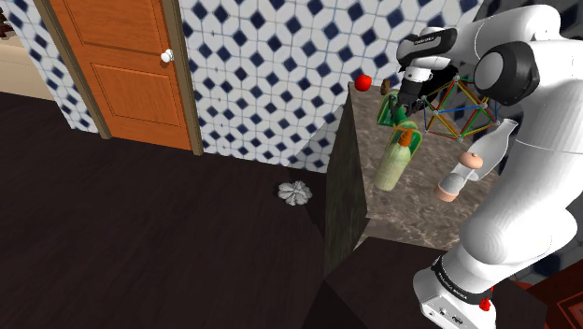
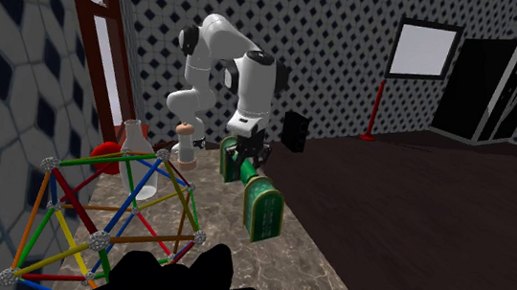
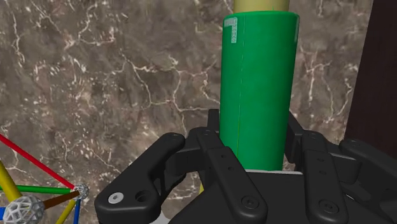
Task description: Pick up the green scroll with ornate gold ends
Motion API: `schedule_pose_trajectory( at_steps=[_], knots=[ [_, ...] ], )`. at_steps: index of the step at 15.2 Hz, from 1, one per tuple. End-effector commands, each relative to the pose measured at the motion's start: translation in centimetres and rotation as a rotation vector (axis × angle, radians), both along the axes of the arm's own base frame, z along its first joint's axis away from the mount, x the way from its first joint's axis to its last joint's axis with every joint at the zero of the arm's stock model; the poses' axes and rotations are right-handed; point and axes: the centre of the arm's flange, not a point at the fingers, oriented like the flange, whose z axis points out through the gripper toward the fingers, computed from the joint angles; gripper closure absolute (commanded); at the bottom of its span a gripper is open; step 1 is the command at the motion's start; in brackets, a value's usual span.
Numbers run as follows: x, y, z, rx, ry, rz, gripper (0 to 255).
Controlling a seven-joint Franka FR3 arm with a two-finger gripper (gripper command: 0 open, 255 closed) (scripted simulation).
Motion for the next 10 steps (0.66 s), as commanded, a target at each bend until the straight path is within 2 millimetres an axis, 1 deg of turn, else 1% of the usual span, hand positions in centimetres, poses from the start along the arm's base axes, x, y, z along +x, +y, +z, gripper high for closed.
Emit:
schedule_pose_trajectory(
  at_steps=[1, 8, 10],
  knots=[
    [0.0, -0.1, 1.2, -0.001, -0.002, 0.0, 255],
    [0.0, -0.1, 4.9, -0.001, -0.002, 0.0, 255],
    [0.0, -0.1, 4.9, -0.001, -0.002, 0.0, 255]
  ],
)
